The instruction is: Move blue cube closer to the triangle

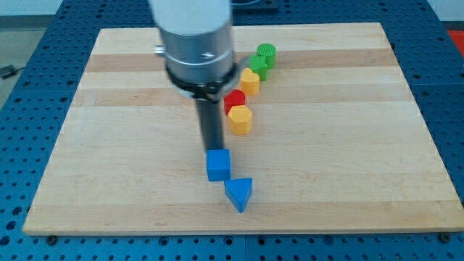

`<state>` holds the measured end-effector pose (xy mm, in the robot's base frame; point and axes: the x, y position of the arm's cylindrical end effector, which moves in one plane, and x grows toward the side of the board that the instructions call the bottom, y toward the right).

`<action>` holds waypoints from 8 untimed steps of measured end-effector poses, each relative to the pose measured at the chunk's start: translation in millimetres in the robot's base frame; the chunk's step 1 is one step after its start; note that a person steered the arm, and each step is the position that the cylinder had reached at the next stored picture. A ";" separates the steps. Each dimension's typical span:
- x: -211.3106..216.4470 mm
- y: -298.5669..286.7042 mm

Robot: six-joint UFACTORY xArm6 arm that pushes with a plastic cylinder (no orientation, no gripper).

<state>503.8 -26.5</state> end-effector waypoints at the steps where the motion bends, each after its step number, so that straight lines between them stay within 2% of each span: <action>1: 5.0 18.7; 2: 8.4 16.4; 4: -19.7 -17.3; 6: 7.7 -35.3; 8: 24.9 -5.1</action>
<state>528.6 -31.6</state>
